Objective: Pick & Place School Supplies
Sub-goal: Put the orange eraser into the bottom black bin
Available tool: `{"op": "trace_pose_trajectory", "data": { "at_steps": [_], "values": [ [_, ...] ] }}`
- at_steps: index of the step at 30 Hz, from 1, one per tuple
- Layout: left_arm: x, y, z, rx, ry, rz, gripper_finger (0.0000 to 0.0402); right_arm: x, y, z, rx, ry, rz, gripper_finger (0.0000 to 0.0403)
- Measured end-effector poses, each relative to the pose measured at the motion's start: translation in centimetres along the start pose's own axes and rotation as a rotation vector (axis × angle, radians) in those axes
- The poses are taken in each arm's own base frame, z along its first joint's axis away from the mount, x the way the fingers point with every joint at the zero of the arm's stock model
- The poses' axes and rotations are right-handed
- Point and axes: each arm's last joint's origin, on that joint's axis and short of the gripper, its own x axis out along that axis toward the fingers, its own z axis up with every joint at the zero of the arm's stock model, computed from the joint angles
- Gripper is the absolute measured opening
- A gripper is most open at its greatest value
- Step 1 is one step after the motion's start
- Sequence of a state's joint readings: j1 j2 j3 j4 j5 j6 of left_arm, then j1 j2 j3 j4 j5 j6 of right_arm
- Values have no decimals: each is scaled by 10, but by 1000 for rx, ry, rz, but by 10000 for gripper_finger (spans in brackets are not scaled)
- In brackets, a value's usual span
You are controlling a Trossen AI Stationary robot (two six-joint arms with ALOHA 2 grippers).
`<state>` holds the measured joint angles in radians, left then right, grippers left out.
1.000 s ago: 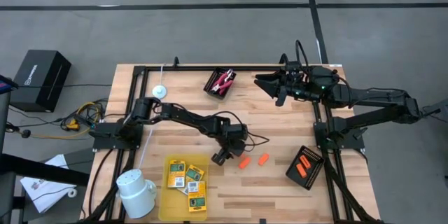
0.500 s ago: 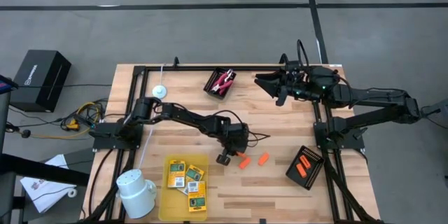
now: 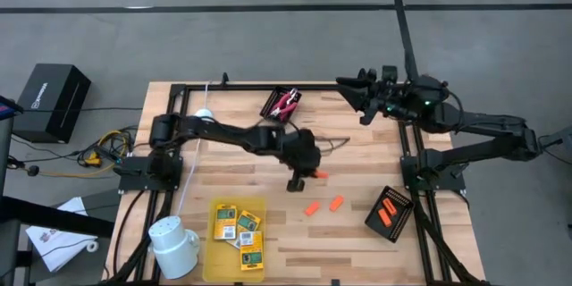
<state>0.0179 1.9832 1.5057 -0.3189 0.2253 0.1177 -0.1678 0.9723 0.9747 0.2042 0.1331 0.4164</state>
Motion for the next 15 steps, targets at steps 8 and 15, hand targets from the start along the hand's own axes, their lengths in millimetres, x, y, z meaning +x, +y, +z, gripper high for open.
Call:
{"op": "trace_pose_trajectory", "data": {
  "at_steps": [8, 15],
  "values": [
    [-59, 51, 16, -148, -148, 118, 25, -18, 11, 32, -59, 52, -25, 134],
    [-143, 82, 41, -247, -477, 140, 25, -25, 14, 35, -68, 169, -60, 152]
  ]
}}
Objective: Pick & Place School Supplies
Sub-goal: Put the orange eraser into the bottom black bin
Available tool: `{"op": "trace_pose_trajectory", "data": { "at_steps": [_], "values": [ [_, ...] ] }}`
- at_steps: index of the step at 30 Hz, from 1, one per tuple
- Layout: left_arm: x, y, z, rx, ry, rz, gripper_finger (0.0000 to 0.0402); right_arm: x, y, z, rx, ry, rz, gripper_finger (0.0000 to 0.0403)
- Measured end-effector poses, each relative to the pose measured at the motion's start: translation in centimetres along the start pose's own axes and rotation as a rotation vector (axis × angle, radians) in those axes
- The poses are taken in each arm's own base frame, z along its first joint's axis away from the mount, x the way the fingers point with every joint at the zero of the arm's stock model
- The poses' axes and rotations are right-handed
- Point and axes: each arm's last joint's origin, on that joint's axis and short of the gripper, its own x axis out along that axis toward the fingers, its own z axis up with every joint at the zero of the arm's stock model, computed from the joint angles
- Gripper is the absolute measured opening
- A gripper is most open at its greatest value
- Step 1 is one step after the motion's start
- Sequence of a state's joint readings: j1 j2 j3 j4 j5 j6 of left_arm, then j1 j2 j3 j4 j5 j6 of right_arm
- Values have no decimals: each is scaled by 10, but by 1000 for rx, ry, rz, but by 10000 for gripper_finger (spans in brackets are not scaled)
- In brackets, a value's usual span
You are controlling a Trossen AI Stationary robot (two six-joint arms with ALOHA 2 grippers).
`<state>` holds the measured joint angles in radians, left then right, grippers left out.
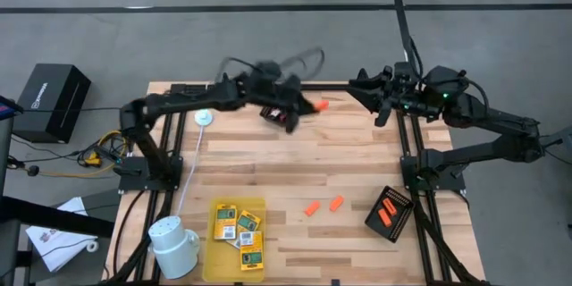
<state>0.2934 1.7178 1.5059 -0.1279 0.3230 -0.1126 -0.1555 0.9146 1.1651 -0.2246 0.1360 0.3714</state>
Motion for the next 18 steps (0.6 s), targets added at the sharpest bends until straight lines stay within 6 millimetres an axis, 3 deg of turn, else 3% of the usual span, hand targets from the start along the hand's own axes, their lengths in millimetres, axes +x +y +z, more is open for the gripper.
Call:
{"op": "trace_pose_trajectory", "data": {
  "at_steps": [4, 9, 12, 18],
  "values": [
    [-42, 0, 36, -10, -186, -39, 25, 1, -1, -1, -7, 14, -7, 157],
    [-75, -11, 57, 1, -292, -72, 25, 14, -3, -5, -10, 24, -24, 155],
    [-84, -20, 62, 8, -324, -93, 25, 26, -2, -6, -14, 2, -14, 155],
    [-81, -31, 65, 9, -368, -136, 25, 50, -1, -10, -29, -47, 11, 164]
  ]
}}
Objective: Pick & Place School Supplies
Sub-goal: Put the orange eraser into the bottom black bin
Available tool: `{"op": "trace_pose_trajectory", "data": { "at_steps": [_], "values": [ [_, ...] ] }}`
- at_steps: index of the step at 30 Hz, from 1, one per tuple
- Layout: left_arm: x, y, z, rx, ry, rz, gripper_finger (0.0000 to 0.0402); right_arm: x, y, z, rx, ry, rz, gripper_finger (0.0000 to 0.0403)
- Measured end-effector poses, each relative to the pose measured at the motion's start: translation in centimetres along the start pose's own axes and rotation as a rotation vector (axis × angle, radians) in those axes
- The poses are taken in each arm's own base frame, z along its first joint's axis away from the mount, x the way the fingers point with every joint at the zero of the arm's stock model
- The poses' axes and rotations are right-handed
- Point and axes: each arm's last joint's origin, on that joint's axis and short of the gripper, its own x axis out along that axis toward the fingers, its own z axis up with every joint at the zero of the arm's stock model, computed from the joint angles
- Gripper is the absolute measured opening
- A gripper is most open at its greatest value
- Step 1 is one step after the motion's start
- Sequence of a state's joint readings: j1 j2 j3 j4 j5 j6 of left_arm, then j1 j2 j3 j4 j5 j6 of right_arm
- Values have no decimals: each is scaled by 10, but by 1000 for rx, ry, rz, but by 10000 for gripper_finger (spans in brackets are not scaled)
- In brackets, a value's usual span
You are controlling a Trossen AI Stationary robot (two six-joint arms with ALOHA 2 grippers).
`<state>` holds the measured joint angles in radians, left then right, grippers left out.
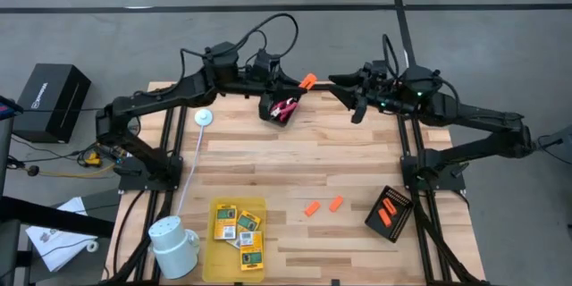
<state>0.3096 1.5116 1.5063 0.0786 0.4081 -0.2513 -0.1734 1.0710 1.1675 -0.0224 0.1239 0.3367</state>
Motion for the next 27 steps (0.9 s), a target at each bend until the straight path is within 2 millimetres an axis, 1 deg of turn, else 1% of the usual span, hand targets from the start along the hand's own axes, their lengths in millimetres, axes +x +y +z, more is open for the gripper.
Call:
{"op": "trace_pose_trajectory", "data": {
  "at_steps": [8, 13, 23, 27],
  "values": [
    [7, -2, -3, -14, -21, -11, 25, 14, 3, -1, 10, -53, 59, 163],
    [12, -2, -8, -36, -14, -18, 25, 14, 4, 1, 21, -69, 74, 163],
    [18, -3, -6, -44, -71, -43, 25, 13, 10, -1, 42, -59, 102, 172],
    [24, -2, -12, -58, -60, -50, 24, 13, 12, -1, 45, -70, 116, 174]
  ]
}}
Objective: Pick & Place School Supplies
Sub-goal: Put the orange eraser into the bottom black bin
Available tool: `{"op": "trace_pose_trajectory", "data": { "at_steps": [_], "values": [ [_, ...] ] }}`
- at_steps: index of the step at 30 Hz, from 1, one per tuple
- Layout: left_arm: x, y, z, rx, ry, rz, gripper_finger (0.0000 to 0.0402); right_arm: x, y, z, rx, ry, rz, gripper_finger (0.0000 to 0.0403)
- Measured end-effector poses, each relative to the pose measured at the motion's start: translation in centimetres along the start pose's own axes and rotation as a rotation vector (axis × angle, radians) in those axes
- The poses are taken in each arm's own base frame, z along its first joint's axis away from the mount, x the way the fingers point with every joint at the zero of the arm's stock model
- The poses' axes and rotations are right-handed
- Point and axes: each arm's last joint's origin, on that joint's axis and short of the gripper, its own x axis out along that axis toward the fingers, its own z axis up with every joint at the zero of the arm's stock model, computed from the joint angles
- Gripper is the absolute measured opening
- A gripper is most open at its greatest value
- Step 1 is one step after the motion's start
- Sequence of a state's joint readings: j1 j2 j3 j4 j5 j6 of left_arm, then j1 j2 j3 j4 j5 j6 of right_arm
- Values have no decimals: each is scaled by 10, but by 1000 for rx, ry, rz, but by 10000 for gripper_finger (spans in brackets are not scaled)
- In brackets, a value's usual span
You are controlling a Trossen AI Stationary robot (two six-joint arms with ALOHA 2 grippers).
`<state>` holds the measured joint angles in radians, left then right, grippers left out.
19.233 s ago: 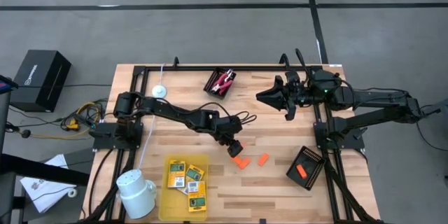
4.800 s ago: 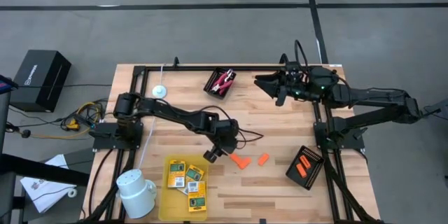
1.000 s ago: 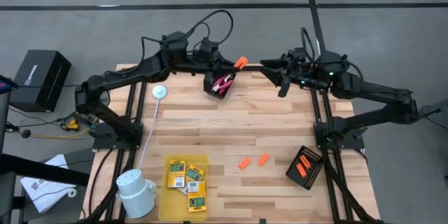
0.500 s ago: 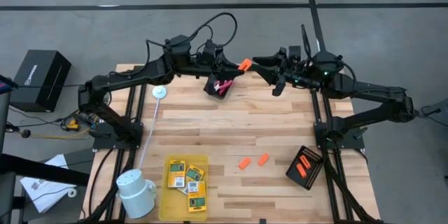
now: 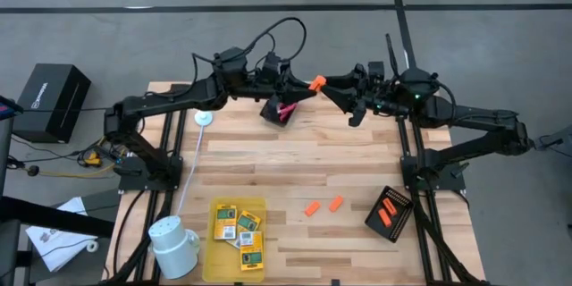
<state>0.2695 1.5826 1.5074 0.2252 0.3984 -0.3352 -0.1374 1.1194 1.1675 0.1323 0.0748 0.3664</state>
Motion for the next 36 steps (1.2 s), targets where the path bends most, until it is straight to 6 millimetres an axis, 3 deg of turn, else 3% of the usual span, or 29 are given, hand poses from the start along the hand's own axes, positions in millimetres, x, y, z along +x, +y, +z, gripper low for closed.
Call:
{"op": "trace_pose_trajectory", "data": {
  "at_steps": [10, 23, 28, 33, 36],
  "values": [
    [10, -2, -10, -22, 1, -22, 24, 4, 0, -2, 6, -4, 11, 169],
    [9, 0, -6, -21, -29, -25, 24, 13, -1, -7, 20, -9, 32, 148],
    [9, -1, -6, -21, -31, -26, 24, 12, 0, -5, -22, -25, 33, 113],
    [8, 1, -5, -22, -33, -24, 24, 12, 1, -2, -98, -29, 29, 24],
    [8, 2, -5, -23, -36, -19, 24, 12, 2, 0, -125, -21, 25, 23]
  ]
}}
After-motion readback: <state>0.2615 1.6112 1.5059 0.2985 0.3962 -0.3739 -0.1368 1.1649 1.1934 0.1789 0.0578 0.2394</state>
